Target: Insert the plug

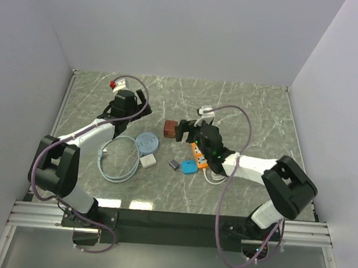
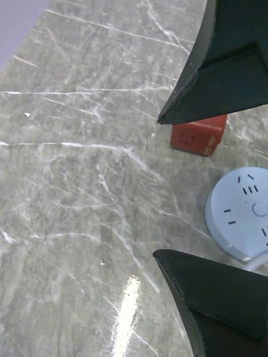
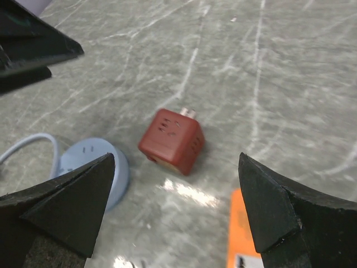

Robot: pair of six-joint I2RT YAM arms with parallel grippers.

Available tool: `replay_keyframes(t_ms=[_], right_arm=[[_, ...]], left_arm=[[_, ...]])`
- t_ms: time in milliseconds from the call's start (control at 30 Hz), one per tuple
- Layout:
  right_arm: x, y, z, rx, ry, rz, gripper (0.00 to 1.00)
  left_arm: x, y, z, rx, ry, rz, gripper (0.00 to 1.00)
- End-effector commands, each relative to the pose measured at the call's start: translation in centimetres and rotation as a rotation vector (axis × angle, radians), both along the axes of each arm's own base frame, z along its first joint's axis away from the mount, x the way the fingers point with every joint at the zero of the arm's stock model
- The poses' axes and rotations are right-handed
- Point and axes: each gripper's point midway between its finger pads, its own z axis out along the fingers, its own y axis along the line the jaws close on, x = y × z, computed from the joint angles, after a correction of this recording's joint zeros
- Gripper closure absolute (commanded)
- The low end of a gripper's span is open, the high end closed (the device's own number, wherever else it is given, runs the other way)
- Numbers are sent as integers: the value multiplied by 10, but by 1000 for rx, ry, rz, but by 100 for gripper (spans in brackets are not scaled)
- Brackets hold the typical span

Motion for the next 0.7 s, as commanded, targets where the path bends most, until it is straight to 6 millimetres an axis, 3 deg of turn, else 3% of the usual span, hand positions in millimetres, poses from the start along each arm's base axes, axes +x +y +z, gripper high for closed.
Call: replay_keyframes(t_ms=[0, 100, 133, 167, 300, 333, 667], right_arm=[[18, 20, 20, 32, -25, -43, 3], [23, 31, 10, 6, 7, -68, 4], [22, 36, 1, -14, 24, -78, 4], [25, 41, 3, -9, 28, -81, 4], [29, 48, -26, -22, 124, -118, 5], [29, 50, -38, -37, 144, -123, 6], [42, 79, -58, -68, 180, -99, 7]], left_arm=[[7, -2, 12, -13, -61, -50, 1], [14, 4, 13, -60, -81, -48, 1], [20, 0, 23, -88, -124, -68, 1], [24, 1, 29, -93, -142, -66, 0], [41, 4, 40, -41, -152, -71, 1], [42, 5, 43, -40, -156, -76, 0], [29, 21, 46, -69, -190, -64, 0]])
